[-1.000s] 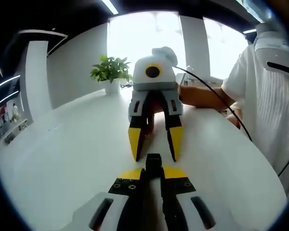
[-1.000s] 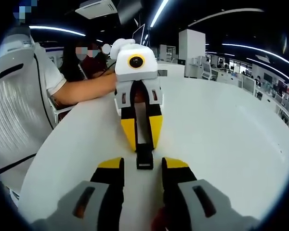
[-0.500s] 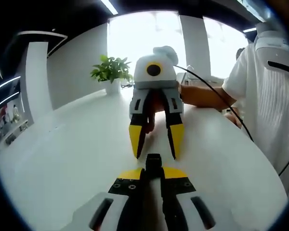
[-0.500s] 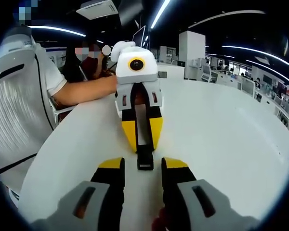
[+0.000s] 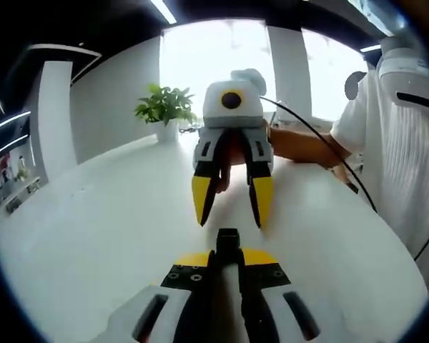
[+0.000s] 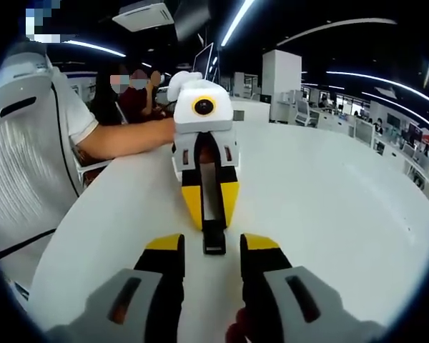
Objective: Snap the two parts of the plastic buckle together until the buckle closes and remains connected.
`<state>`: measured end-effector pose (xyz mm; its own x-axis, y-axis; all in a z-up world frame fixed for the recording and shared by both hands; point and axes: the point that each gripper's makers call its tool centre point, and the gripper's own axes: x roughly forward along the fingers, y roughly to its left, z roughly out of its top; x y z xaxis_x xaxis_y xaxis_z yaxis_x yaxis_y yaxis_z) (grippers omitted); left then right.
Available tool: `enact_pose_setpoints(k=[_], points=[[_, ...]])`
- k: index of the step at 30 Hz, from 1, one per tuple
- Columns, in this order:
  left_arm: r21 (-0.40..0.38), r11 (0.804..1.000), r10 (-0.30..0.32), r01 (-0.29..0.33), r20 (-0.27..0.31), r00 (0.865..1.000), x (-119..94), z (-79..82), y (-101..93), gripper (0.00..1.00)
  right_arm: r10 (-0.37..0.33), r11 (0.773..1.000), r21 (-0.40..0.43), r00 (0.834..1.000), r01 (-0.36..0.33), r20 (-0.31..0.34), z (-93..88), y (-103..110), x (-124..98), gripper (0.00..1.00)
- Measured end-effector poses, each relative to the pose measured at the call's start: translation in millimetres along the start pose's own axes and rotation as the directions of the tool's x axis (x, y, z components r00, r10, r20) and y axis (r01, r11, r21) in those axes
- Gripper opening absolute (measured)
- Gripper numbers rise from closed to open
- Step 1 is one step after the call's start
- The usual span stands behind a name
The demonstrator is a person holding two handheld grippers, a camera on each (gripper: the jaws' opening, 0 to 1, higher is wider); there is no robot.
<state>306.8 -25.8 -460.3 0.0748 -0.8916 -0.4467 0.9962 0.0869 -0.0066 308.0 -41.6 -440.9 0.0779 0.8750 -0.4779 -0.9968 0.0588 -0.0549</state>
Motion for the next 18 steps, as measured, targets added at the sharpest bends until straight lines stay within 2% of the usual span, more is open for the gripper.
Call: enact_pose_setpoints(k=[14,18], points=[[0.022,1.000,0.009,-0.007,-0.065,0.998,1.3,1.4,2.5,0.12,-0.039,0.999,0.009,0.999,0.038,0.012,0.0,-9.2,-10.7,0.32],[0.028,0.999,0.018,-0.016,-0.079,0.997,0.9,2.3,8.4,0.12,-0.045,0.999,0.014,0.999,0.045,0.029,1.5,-10.8,-15.2,0.32]])
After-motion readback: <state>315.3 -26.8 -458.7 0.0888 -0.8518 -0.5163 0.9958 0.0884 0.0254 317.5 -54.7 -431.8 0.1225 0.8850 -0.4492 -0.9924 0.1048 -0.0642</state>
